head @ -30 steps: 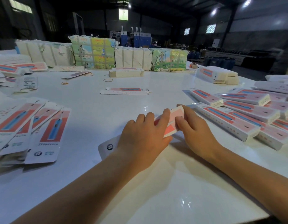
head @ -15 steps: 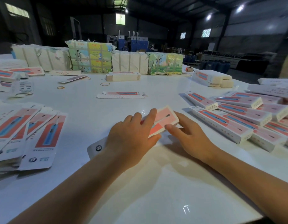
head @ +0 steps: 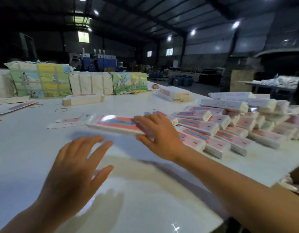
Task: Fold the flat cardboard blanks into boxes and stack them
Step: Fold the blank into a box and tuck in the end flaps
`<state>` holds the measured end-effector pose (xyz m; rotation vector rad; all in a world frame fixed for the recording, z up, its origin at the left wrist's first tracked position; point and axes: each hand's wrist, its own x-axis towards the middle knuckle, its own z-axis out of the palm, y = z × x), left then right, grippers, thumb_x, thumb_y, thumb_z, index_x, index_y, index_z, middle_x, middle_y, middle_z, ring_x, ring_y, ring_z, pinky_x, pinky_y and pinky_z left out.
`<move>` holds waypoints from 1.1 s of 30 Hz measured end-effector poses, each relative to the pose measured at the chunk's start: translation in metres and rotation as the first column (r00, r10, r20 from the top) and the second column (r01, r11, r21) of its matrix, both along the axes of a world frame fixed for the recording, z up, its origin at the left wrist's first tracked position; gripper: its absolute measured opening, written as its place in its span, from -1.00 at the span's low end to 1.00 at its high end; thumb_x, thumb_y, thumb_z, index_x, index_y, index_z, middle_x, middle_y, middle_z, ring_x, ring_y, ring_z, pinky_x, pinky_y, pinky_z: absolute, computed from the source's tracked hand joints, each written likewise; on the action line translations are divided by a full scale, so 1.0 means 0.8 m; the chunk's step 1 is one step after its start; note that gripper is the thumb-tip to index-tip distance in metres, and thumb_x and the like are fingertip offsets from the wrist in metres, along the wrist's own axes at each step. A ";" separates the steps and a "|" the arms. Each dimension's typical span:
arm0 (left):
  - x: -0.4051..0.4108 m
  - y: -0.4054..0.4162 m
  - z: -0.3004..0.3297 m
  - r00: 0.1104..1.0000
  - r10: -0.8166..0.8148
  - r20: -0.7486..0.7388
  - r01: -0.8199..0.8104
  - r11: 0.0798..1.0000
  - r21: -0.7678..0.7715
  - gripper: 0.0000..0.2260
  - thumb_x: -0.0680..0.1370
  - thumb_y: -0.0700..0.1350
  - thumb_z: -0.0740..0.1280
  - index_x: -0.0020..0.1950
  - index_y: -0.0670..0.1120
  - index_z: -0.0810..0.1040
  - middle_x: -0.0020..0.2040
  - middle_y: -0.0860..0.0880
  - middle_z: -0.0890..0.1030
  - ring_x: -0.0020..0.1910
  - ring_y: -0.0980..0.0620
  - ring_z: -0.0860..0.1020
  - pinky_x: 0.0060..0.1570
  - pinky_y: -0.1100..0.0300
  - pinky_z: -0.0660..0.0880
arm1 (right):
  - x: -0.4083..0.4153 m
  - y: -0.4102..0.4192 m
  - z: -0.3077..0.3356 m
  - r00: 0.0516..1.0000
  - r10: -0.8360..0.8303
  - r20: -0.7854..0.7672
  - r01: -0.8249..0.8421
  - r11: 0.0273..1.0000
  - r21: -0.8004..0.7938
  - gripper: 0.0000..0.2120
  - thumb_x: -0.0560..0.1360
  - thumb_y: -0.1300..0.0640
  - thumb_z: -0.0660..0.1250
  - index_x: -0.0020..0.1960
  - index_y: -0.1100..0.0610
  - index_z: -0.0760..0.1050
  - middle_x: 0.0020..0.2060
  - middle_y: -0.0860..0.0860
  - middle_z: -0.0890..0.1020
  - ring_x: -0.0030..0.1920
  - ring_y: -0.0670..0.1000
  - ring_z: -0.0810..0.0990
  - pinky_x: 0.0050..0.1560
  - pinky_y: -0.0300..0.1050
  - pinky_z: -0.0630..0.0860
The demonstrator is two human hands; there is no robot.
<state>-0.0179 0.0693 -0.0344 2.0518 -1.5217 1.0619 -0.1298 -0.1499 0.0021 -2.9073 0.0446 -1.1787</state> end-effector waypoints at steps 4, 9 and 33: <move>-0.002 -0.015 -0.024 0.983 -0.125 -0.137 0.139 0.985 0.099 -0.65 0.42 0.11 0.14 -0.03 0.00 0.64 -0.11 0.09 0.61 -0.06 0.11 0.45 -0.32 0.08 0.56 | -0.020 -0.123 0.050 0.913 -0.378 0.155 0.369 0.926 0.084 -0.72 0.50 0.05 0.33 0.20 0.06 0.53 0.11 0.12 0.55 0.05 0.21 0.46 0.04 0.05 0.40; 0.003 -0.027 -0.025 0.977 -0.115 -0.177 0.146 0.973 0.176 -0.69 0.38 0.07 0.14 -0.17 0.03 0.65 -0.23 0.12 0.58 -0.33 0.06 0.58 -0.52 0.21 0.52 | -0.108 -0.269 0.034 0.562 -0.804 -0.197 0.827 0.541 0.153 -0.74 0.52 -0.02 0.20 0.18 -0.11 0.51 0.17 0.11 0.50 0.15 0.21 0.42 0.11 0.07 0.45; 0.002 -0.016 -0.026 0.893 -0.023 -0.450 0.149 0.957 0.247 -0.58 0.47 0.10 0.07 0.23 0.07 0.54 0.15 0.14 0.50 0.13 0.09 0.40 0.12 0.28 0.30 | 0.047 0.060 -0.063 0.903 -0.135 -0.409 0.197 0.974 0.114 -0.70 0.59 0.01 0.11 0.20 0.05 0.52 0.16 0.01 0.53 0.14 0.09 0.44 0.11 -0.02 0.41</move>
